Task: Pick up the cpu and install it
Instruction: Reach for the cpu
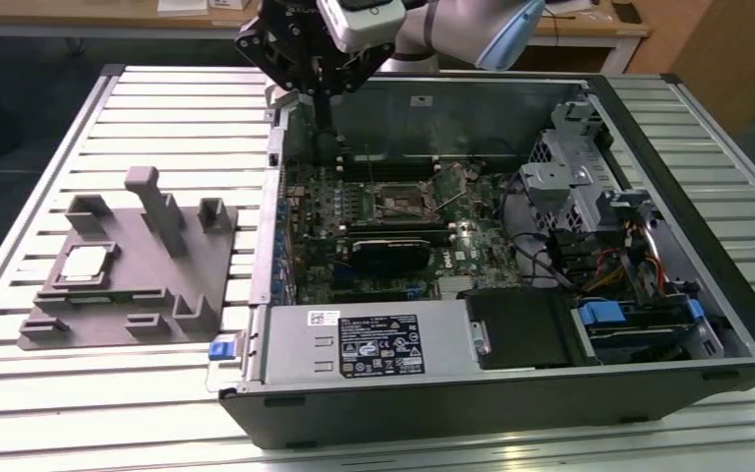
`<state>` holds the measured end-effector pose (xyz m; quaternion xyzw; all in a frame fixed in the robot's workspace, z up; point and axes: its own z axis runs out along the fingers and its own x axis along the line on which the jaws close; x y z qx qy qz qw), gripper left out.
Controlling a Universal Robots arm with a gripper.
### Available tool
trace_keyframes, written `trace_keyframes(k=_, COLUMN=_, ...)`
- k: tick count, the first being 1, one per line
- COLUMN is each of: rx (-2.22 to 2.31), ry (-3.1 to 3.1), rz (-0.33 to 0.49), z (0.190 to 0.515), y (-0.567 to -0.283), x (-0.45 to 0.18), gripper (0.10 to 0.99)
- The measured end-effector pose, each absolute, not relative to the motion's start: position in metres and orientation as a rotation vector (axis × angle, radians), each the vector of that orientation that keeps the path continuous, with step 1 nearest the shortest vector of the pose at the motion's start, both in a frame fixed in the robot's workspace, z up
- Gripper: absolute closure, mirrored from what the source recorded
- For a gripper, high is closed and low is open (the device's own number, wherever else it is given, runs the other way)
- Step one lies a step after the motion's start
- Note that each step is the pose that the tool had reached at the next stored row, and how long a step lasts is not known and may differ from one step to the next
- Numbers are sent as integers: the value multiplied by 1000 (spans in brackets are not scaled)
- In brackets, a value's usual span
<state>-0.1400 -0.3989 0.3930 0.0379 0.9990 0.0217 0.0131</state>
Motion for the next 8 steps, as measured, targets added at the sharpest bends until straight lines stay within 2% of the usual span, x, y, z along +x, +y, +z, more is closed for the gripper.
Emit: trace_keyframes(k=8, rx=118, ry=3113, rz=68, z=393, y=-399, x=-142, gripper=980)
